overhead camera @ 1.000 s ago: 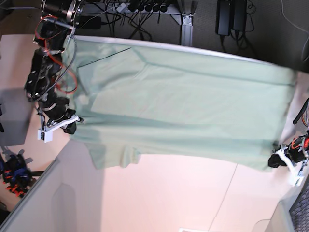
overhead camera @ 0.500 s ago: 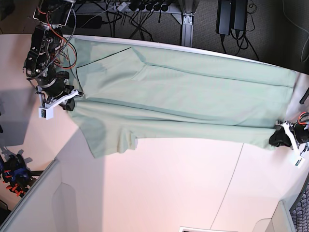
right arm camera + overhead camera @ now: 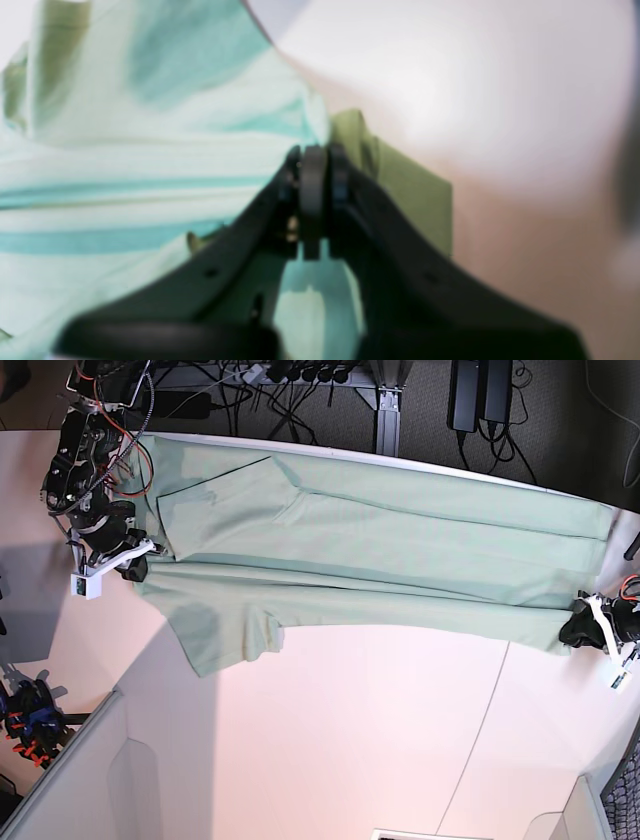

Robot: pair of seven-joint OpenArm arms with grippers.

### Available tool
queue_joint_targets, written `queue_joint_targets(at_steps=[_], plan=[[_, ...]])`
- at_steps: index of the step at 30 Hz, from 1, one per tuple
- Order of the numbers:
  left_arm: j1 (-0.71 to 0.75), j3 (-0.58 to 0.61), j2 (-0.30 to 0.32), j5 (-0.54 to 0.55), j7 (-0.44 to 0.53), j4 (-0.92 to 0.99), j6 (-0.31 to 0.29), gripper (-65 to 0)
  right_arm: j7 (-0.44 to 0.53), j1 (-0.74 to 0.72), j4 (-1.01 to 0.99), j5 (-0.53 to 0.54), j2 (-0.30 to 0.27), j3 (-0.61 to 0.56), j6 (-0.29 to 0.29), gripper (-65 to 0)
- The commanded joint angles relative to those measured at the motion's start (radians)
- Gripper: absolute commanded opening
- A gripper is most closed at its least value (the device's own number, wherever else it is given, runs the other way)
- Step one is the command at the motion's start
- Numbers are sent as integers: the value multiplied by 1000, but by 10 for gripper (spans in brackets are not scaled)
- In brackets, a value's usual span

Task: Fold the T-shirt properly
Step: 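Lift the hem with both grippers and fold it toward the collar, then lay the hem over the shirt and align it with both grippers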

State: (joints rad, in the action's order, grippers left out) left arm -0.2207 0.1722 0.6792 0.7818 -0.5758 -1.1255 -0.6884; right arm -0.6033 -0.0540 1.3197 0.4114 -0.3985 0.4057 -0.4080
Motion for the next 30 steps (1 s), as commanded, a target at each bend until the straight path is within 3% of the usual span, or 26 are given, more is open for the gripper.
queue_joint_targets(at_steps=[1, 6, 15, 16, 18, 20, 30], plan=[[-16, -11, 25, 14, 13, -19, -10, -650, 20, -2, 22, 12, -22, 11, 0, -650], [13, -12, 47, 60, -50, -88, -10, -650, 24, 18, 23, 14, -22, 11, 0, -650], [47, -12, 63, 67, -58, -173, -10, -650, 23, 19, 23, 14, -16, 11, 0, -650], [49, -12, 63, 67, -57, -173, -10, -650, 23, 19, 23, 15, -16, 11, 0, -629], [50, -12, 63, 67, -57, -173, -10, -650, 23, 18, 23, 16, -13, 11, 1, -391], [50, -12, 63, 67, -57, -173, -10, -650, 23, 18, 23, 18, -8, 11, 0, -233], [50, -12, 63, 68, -56, -173, -10, -650, 23, 5, 84, 79, 3, 88, 1, -216]])
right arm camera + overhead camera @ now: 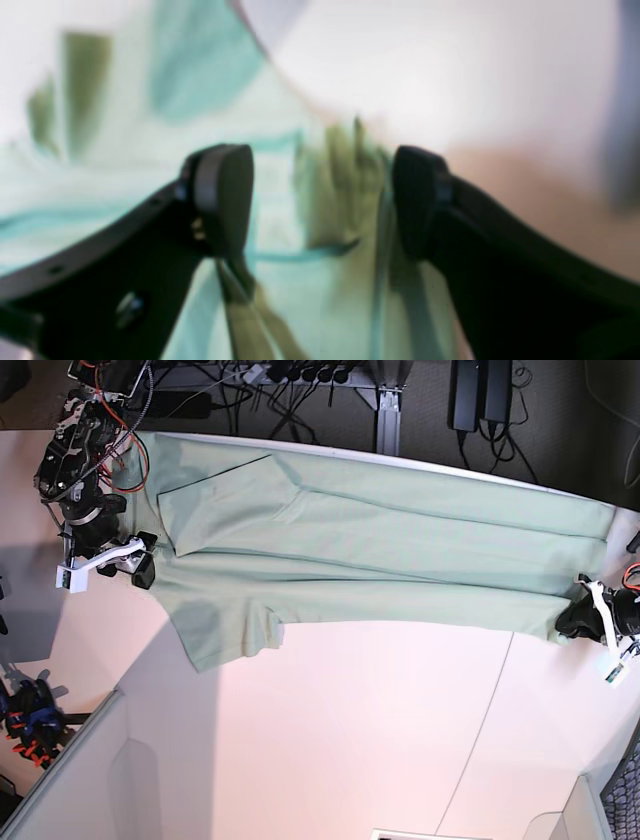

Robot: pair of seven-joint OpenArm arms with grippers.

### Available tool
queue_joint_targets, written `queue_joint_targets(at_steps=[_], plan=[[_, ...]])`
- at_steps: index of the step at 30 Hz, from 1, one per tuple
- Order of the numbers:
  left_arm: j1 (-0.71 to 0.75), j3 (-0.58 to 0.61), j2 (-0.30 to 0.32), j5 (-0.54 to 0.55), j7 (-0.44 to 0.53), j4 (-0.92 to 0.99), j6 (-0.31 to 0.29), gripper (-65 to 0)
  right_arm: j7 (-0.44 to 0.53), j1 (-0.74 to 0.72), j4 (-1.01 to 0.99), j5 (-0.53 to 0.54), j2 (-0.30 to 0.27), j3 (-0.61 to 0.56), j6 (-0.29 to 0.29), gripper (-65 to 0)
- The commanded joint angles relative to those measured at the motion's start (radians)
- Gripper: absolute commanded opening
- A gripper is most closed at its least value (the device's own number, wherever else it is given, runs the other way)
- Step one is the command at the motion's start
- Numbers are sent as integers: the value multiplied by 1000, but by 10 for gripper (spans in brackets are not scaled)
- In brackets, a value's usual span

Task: Fold the T-shirt properly
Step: 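Lay the hem over the shirt and align it with both grippers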

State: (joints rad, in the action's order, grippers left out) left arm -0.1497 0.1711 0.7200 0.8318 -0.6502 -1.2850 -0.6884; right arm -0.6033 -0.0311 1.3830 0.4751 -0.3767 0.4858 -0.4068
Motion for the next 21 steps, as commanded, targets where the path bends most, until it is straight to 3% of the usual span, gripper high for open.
queue_joint_targets(at_steps=[1, 7, 14, 21], plan=[[-21, -11, 23, 17, 18, -14, -10, -650, 23, -31, 21, 14, -19, 11, 0, -216], [-21, -11, 23, 18, 18, -14, -10, -650, 48, -179, -51, -33, 3, -14, -1, -216], [-21, -11, 23, 18, 17, -14, -10, -650, 146, -398, -384, -176, 14, -161, 0, -216], [-21, -11, 23, 18, 17, -14, -10, -650, 163, -440, -522, -188, 20, -278, 2, -216]])
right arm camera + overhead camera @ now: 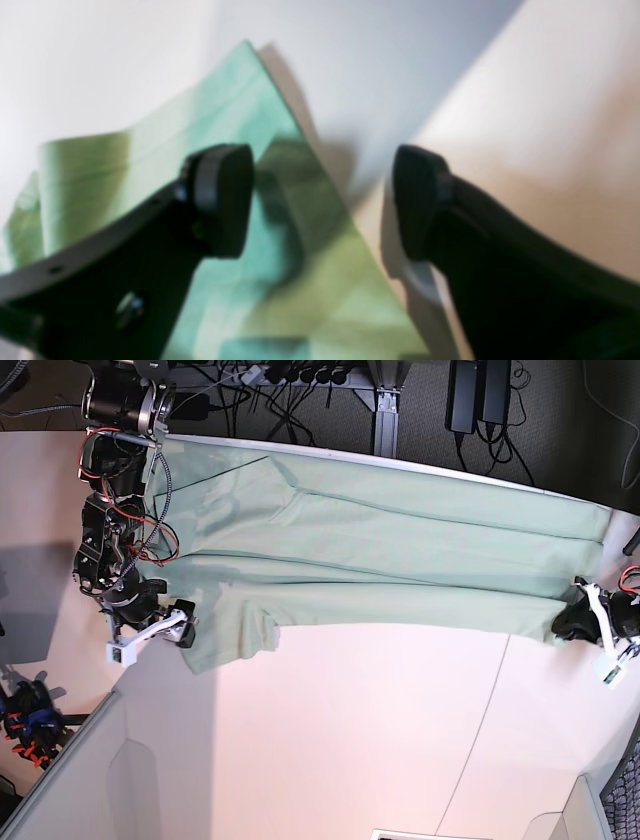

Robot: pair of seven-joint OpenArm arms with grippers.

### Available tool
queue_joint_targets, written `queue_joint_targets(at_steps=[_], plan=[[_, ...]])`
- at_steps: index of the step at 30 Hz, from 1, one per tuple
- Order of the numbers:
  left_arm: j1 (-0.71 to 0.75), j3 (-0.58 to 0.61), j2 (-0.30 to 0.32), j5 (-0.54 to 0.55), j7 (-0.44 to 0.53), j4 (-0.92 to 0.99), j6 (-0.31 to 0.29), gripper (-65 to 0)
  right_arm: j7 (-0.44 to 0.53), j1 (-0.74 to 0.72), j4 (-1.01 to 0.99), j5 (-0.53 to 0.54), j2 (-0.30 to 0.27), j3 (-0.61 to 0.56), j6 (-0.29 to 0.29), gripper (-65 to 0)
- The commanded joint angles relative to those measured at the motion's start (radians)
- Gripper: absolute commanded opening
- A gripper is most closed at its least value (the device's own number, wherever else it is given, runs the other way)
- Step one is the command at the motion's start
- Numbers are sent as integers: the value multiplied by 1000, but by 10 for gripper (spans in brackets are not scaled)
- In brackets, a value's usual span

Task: Fold the T-shirt properly
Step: 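Lay the hem over the shirt and align it with both grippers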

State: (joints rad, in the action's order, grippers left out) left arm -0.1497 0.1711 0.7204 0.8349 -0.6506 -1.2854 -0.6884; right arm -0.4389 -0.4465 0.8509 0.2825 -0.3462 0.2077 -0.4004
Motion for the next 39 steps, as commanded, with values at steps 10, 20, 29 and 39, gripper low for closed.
queue_joint_targets(at_steps=[10, 20, 29, 39], plan=[[-22, -11, 22, 19, 18, -13, -10, -650, -2, -22, 17, 5, 63, -10, -5, -352], [-22, -11, 23, 28, 18, -13, -10, -650, 8, -14, 89, 5, 61, -9, -5, -650], [-21, -11, 85, 241, -94, -23, -10, -650, -147, 173, 543, 61, 25, -9, -8, -650], [-12, -13, 164, 368, -179, -26, -10, -650, -185, 455, 887, 100, -42, 55, -8, -650]])
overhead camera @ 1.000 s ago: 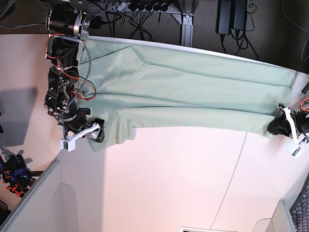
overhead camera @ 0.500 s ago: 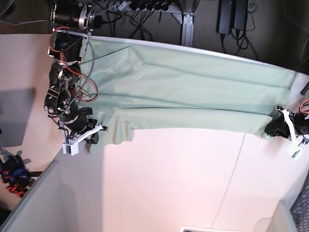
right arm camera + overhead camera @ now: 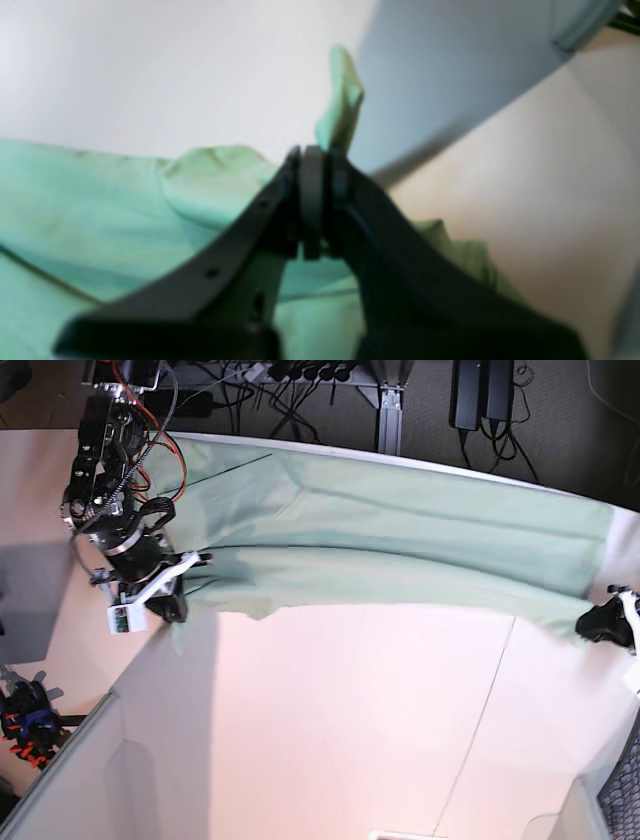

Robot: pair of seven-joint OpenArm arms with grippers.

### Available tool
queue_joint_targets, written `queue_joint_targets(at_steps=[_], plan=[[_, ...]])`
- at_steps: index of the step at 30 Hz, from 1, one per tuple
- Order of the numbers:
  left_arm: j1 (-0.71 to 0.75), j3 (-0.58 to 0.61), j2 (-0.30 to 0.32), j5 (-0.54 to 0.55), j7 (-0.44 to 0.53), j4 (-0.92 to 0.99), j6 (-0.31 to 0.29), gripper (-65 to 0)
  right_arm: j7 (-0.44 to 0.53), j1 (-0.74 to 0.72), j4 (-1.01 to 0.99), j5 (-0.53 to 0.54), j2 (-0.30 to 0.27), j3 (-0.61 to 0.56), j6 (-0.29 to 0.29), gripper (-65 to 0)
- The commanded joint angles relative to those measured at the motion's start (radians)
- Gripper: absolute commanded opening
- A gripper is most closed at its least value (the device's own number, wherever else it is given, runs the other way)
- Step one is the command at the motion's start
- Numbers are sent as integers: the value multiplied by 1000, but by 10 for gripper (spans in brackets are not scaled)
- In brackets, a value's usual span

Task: Fold the T-shirt properly
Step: 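Lay the hem over the shirt and align it with both grippers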

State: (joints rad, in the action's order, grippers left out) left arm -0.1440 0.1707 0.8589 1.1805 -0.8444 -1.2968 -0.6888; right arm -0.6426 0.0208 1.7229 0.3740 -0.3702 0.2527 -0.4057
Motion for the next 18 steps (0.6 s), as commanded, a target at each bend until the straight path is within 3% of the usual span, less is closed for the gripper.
queue_joint_targets(at_steps=[1, 9, 18], plan=[[-16, -12, 26, 34, 4, -14, -9, -650, 16, 14, 39, 26, -17, 27, -2, -650], [-2, -12, 26, 36, -2, -14, -9, -650, 12, 203, 201, 65, -17, 142, -2, -650], [50, -12, 25, 95, -13, -14, -9, -650, 12, 363, 313, 63, -13, 172, -2, -650]])
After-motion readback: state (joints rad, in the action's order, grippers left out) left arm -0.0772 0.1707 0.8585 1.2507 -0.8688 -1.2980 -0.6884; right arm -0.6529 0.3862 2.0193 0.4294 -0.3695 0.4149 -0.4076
